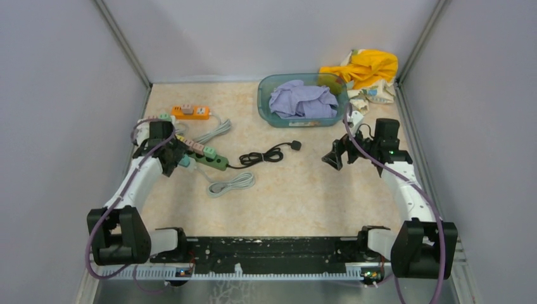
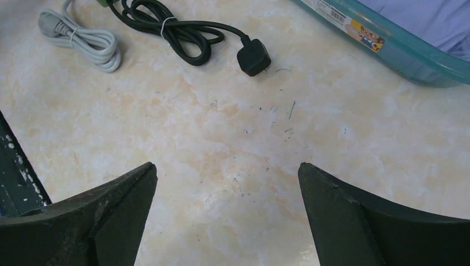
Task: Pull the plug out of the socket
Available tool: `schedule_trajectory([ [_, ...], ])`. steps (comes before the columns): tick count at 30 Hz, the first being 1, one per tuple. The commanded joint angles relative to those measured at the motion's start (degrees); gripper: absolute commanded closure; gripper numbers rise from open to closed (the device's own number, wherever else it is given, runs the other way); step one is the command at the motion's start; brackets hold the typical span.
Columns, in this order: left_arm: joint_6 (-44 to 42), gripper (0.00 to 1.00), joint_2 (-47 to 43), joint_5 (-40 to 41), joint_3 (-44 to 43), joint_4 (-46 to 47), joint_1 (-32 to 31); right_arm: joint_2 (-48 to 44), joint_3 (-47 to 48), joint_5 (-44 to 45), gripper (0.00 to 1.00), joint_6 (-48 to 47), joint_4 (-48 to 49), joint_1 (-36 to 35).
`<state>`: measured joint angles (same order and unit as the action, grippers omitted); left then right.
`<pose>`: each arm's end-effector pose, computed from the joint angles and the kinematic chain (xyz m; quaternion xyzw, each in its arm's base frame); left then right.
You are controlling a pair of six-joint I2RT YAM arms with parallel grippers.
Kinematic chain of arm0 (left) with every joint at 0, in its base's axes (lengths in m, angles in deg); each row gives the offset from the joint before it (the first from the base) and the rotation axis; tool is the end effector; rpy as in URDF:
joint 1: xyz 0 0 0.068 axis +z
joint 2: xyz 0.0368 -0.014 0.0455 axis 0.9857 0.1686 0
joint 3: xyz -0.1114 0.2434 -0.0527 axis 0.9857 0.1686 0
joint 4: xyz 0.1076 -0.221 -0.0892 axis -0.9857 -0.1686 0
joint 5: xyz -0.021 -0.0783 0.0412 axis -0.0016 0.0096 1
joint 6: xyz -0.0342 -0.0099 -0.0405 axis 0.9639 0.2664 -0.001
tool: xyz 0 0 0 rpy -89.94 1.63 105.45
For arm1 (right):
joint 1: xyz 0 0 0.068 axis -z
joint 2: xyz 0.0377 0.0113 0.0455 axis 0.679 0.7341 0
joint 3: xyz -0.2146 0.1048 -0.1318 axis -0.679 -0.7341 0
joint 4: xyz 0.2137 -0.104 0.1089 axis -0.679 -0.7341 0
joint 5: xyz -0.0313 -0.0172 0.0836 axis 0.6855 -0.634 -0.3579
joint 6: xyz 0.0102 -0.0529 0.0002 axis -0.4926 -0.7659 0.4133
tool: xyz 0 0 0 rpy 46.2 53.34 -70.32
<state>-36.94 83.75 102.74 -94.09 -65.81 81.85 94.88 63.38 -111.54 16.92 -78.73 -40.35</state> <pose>0.2491 0.0181 0.2313 -0.4671 0.8184 0.0118 0.3344 0.2336 0.0165 0.2621 -0.3044 0.7928 0.2820 0.4464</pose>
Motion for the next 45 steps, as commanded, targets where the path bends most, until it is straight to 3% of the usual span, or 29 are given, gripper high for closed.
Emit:
schedule_trajectory([
  [1, 0.3, 0.17, -1.5, 0.4, 1.2, 2.0, 0.3, 0.3, 0.8, 0.2, 0.01, -1.5, 0.9, -0.9],
  [9, 1.2, 0.20, 10.0, -0.4, -3.2, -0.6, 0.3, 0.1, 0.8, 1.2, 0.01, -2.2, 0.4, -1.4],
  [15, 0.2, 0.30, 16.2, -3.2, -4.7, -1.9, 0.4, 0.2, 0.8, 1.4, 0.01, -2.5, 0.5, -1.4],
  [24, -0.8, 0.37, 12.2, -0.9, -0.9, -1.9, 0.3, 0.4, 0.8, 1.6, 0.01, -2.7, 0.3, -1.5],
  [30, -3.7, 0.35, 8.1, -1.3, 3.3, -0.8, 0.3, 0.3, 0.9, 1.6, 0.01, -2.8, 0.1, -1.6],
  [36, -6.2, 0.21, 8.4, -2.4, 5.2, 1.9, 0.7, 0.3, 1.0, 1.7, 0.01, -3.0, -0.1, -1.7],
  [45, -4.9, 0.20, 11.9, -7.4, 1.9, 3.1, 0.9, 0.1, 0.8, 1.7, 0.01, -3.2, -0.2, -1.8],
])
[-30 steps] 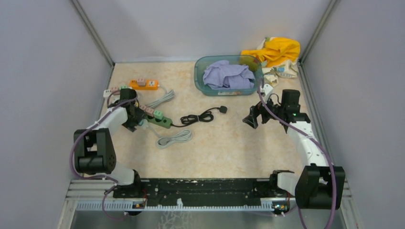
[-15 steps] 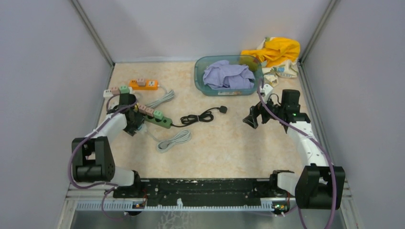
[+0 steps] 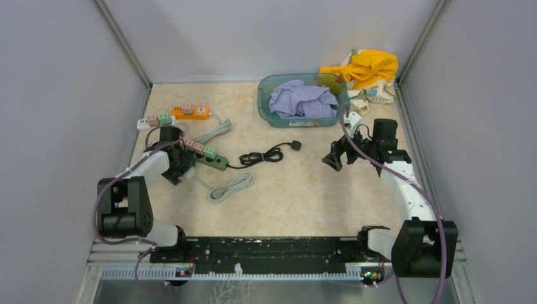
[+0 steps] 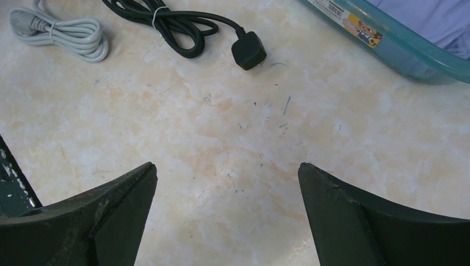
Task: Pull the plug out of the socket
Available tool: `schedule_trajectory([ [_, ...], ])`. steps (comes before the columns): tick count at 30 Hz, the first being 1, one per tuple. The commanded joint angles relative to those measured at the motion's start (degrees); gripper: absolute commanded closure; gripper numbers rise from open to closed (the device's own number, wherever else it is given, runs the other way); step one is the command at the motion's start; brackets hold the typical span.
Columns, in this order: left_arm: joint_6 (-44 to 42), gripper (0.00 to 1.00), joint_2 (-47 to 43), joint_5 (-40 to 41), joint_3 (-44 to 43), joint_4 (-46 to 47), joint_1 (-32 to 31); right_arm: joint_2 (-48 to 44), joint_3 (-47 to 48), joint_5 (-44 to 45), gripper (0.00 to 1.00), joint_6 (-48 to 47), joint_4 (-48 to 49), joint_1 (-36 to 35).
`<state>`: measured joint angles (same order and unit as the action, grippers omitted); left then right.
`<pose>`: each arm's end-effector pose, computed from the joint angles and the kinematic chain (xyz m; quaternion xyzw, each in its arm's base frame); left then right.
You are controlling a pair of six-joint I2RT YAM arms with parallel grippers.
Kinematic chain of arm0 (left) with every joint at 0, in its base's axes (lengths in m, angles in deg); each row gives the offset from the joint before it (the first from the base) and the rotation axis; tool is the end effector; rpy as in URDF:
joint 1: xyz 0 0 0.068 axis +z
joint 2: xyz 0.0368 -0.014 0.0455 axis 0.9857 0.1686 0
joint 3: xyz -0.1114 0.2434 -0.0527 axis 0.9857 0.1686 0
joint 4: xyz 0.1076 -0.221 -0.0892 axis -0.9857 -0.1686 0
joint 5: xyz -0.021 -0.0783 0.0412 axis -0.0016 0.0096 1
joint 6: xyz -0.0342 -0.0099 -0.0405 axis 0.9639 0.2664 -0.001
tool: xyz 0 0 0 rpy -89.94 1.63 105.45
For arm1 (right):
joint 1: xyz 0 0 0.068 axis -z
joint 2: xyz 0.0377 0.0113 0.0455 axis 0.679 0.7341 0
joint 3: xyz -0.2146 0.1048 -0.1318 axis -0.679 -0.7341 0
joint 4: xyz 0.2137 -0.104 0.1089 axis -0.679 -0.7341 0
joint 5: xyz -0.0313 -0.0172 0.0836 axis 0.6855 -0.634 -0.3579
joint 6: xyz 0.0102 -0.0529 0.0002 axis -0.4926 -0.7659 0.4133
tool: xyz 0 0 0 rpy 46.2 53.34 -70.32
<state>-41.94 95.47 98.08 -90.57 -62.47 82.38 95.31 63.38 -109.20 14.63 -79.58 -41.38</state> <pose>0.2619 0.0181 0.1672 -0.4258 0.8746 0.0327 0.2294 0.2342 0.0197 0.2587 -0.3180 0.7973 0.2635 0.4402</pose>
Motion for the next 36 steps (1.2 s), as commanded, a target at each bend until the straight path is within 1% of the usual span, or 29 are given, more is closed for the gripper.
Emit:
schedule_trajectory([
  [1, 0.3, 0.20, -0.3, -2.7, -1.6, 0.2, 0.4, -0.2, 0.8, -0.7, 0.01, -0.9, 0.7, -0.8],
  [5, 1.0, 0.20, -1.0, -0.7, -1.5, -0.1, 0.4, -0.2, 0.8, -0.6, 0.01, -1.0, 0.7, -0.9],
  [12, 0.9, 0.20, 3.5, 2.2, -2.7, -3.3, 0.4, -0.4, 0.9, -0.3, 0.01, -1.2, 0.5, -1.0],
  [15, 0.7, 0.24, 3.1, 2.8, -2.7, -3.4, 0.3, -0.3, 0.9, -0.3, 0.01, -1.2, 0.5, -1.0],
  [17, 0.3, 0.29, 2.6, 3.3, -2.8, -3.3, 0.4, -0.3, 0.9, -0.3, 0.01, -1.2, 0.5, -1.0],
  [20, -0.4, 0.46, 2.2, 3.7, -3.0, -3.2, 0.4, -0.4, 0.9, -0.2, 0.01, -1.3, 0.5, -1.1],
  [21, -0.6, 0.54, 2.2, 3.6, -3.0, -3.2, 0.4, -0.3, 0.9, -0.1, 0.01, -1.3, 0.4, -1.0],
  [23, -1.2, 0.77, 2.0, 3.5, -3.0, -3.3, 0.4, -0.5, 0.9, -0.1, 0.01, -1.4, 0.4, -1.0],
  [24, -1.7, 0.85, 1.6, 3.3, -3.0, -3.2, 0.4, -0.6, 0.9, -0.1, 0.01, -1.3, 0.4, -1.1],
  [26, -3.1, 0.91, 0.2, 2.6, -2.7, -3.1, 0.4, -0.7, 0.9, 0.0, 0.01, -1.4, 0.3, -1.0],
  [28, -4.9, 0.94, -3.2, 1.4, -2.1, -2.8, 0.4, -0.7, 0.9, 0.0, 0.01, -1.4, 0.3, -1.0],
  [32, -9.3, 1.00, -13.0, -1.4, 1.3, 0.1, 0.4, -0.5, 0.9, -0.4, 0.01, -1.3, 0.4, -1.1],
  [36, -11.5, 1.00, -23.3, -2.1, 3.7, 0.5, 0.3, -0.3, 0.9, -0.8, 0.01, -1.2, 0.4, -1.1],
])
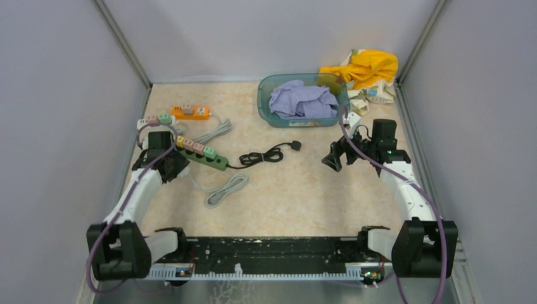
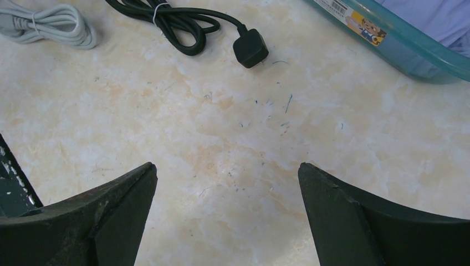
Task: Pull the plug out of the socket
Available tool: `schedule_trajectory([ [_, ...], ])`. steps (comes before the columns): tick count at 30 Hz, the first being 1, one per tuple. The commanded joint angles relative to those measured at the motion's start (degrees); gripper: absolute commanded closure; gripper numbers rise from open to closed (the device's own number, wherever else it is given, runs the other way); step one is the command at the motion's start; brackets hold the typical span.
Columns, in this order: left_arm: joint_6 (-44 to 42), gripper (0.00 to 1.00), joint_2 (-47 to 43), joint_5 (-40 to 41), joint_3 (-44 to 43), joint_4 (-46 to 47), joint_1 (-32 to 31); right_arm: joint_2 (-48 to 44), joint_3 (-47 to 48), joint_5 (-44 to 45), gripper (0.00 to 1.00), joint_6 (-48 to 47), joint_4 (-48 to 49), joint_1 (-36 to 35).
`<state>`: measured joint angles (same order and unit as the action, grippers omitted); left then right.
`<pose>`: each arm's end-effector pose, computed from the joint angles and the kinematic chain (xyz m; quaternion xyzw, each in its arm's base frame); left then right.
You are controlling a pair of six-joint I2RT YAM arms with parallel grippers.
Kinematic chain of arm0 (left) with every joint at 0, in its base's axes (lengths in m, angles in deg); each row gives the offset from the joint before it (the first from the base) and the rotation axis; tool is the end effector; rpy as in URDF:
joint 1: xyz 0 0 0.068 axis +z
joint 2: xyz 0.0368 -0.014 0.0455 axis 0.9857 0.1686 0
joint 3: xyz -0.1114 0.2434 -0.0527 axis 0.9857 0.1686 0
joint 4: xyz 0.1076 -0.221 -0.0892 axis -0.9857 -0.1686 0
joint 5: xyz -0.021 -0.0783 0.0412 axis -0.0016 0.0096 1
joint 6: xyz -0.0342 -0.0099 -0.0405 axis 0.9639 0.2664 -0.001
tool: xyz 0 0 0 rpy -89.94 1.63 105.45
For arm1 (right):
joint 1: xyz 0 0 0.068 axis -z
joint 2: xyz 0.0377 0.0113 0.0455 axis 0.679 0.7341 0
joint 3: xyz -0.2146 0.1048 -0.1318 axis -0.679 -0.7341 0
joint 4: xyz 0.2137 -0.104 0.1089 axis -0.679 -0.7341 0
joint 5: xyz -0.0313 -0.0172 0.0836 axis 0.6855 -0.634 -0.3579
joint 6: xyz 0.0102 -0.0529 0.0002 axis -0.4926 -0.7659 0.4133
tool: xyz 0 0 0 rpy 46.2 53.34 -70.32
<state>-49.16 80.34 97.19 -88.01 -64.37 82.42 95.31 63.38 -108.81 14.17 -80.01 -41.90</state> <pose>0.2305 0.0166 0.2125 -0.3705 0.8760 0.0086 0.3086 0.2336 0.0216 0.2580 -0.3228 0.7976 0.2620 0.4370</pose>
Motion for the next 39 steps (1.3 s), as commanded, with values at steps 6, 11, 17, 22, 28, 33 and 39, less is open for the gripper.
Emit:
schedule_trajectory([
  [6, -7.2, 1.00, -17.7, -3.9, 0.5, 0.7, 0.3, -0.3, 0.9, -1.1, 0.01, -0.7, 0.9, -0.7],
  [11, -15.6, 1.00, -24.0, -17.7, 0.7, 6.4, 0.1, -0.2, 0.9, -0.8, 0.01, -0.7, 0.9, -0.7],
  [17, -19.2, 1.00, -26.1, -31.9, 1.9, 12.5, -1.2, -0.3, 0.9, -0.4, 0.01, -0.9, 0.9, -0.7],
  [22, -19.9, 1.00, -27.5, -36.0, 3.7, 16.5, -5.6, -0.3, 0.9, -0.2, 0.01, -1.0, 0.7, -0.7],
  [28, -20.2, 1.00, -29.2, -33.5, 5.5, 19.9, -13.9, -0.2, 0.8, 0.2, 0.01, -1.1, 0.8, -0.7],
  [33, -20.5, 1.00, -27.7, -35.6, 8.0, 24.9, -19.3, 0.0, 0.7, 0.7, 0.01, -1.2, 0.8, -0.6],
  [39, -21.8, 1.00, -25.7, -34.8, 10.9, 30.9, -27.2, 0.2, 0.7, 1.1, 0.01, -1.5, 0.7, -0.7],
])
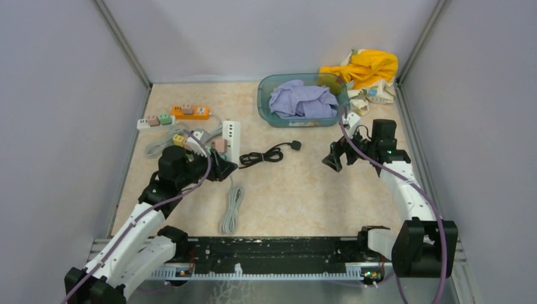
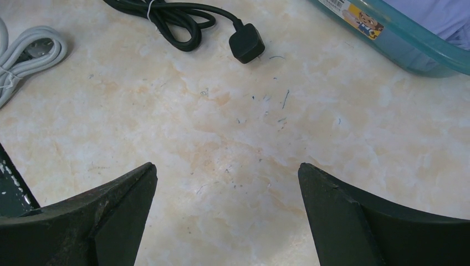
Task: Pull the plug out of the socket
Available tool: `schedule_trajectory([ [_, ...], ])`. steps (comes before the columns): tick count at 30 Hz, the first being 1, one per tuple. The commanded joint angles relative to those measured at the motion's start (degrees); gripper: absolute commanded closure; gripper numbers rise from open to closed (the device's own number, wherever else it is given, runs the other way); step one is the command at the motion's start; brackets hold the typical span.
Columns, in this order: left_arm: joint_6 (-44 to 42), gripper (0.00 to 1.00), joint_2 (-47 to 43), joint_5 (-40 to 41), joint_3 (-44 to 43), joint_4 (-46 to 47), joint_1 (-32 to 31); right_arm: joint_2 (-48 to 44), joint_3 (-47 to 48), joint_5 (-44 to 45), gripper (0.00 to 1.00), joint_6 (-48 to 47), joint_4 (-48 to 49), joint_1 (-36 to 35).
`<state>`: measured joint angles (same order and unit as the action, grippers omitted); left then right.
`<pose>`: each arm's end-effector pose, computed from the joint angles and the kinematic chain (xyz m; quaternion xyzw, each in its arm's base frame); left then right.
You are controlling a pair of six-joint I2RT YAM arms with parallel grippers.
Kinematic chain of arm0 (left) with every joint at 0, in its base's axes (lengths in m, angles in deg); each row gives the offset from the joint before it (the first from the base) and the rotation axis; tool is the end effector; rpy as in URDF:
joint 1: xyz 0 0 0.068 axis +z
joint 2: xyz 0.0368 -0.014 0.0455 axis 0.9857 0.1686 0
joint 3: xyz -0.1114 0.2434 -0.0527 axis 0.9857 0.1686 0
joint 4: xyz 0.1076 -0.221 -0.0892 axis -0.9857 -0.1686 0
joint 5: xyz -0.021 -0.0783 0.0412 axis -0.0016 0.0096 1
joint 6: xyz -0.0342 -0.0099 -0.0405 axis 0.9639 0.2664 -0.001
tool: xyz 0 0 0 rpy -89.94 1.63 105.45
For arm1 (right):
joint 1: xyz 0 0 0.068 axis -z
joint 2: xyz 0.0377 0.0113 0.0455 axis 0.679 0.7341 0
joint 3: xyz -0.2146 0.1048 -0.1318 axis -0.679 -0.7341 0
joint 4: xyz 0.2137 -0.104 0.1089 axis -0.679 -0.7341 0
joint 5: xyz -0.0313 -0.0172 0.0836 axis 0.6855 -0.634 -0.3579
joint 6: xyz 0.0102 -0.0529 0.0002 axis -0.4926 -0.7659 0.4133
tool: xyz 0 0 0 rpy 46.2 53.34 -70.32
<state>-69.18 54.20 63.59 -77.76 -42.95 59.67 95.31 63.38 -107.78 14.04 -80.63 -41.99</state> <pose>0.1636 -0.0749 0.2704 0.1105 0.7993 -0.3345 0.4869 0.2331 0.0215 0.2569 -0.3204 0.8030 0.2559 0.4324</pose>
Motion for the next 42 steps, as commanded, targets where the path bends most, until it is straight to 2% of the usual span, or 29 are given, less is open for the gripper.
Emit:
schedule_trajectory([
  [1, -2.3, 1.00, 1.1, -0.3, 0.7, 10.1, -6.1, 0.3, 0.7, 0.1, 0.01, -1.3, 1.3, -0.6],
  [7, -6.1, 1.00, 7.1, 6.2, -0.2, 13.3, -18.2, 0.5, 0.8, 0.4, 0.01, -1.4, 1.2, -0.6],
  [12, -10.0, 1.00, 15.4, 8.8, -1.4, 16.7, -26.1, 0.6, 1.0, 0.5, 0.01, -1.4, 1.1, -0.6],
  [19, -17.3, 1.00, 27.8, 11.6, -6.0, 16.2, -35.9, 0.6, 1.7, 0.9, 0.01, -0.9, 0.7, -0.6],
  [29, -22.1, 1.00, 41.4, 11.6, -10.9, 16.3, -40.9, 0.8, 2.8, 7.6, 0.01, 2.5, 2.1, 1.8],
  [39, -25.7, 0.99, 52.0, 14.5, -16.9, 12.9, -45.0, 1.0, 2.8, 7.6, 0.01, 2.8, 2.2, 2.2],
  [42, -26.6, 0.95, 54.3, 16.6, -18.5, 11.1, -45.9, 1.0, 2.8, 7.4, 0.01, 2.8, 2.2, 2.2],
])
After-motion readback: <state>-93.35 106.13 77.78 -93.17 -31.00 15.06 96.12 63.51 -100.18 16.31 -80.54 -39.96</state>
